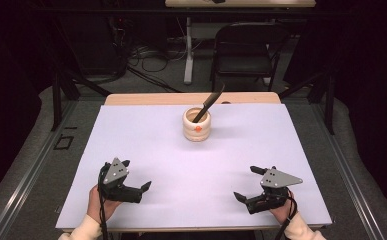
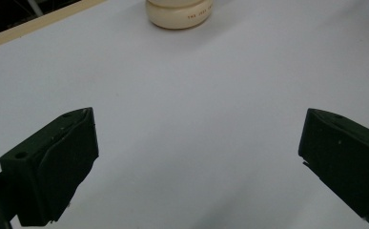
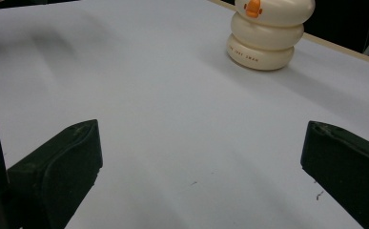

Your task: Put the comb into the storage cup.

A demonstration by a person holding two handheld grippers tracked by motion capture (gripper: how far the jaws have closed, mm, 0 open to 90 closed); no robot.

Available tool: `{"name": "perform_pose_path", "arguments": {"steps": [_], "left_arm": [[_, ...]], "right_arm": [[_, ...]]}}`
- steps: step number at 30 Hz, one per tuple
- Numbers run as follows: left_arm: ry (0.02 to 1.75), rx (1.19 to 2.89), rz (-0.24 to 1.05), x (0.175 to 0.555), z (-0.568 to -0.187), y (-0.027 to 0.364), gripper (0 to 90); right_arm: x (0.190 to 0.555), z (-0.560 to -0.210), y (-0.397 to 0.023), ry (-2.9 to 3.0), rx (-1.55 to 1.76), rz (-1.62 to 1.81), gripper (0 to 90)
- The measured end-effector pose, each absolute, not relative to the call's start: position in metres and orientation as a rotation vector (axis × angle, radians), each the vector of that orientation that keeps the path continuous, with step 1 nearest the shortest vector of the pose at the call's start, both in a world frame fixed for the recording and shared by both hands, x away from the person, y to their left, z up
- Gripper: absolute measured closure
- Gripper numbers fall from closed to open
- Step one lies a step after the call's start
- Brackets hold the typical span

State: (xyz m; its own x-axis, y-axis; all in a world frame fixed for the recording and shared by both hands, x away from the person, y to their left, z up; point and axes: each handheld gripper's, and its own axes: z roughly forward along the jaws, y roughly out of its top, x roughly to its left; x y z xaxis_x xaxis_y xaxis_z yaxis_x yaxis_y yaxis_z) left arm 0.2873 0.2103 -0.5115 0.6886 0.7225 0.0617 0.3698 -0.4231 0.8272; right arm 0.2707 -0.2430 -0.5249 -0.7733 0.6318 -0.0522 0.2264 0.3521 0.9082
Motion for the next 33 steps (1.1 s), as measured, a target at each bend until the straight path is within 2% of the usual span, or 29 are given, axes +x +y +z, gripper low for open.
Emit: {"name": "perform_pose_path", "arguments": {"steps": [33], "left_arm": [[0.850,2.024,0.551,0.256,-0.515,0.224,0.0]], "right_arm": [[0.271,-0.526,-0.243,2.231,0.759,1.391,0.0]]}}
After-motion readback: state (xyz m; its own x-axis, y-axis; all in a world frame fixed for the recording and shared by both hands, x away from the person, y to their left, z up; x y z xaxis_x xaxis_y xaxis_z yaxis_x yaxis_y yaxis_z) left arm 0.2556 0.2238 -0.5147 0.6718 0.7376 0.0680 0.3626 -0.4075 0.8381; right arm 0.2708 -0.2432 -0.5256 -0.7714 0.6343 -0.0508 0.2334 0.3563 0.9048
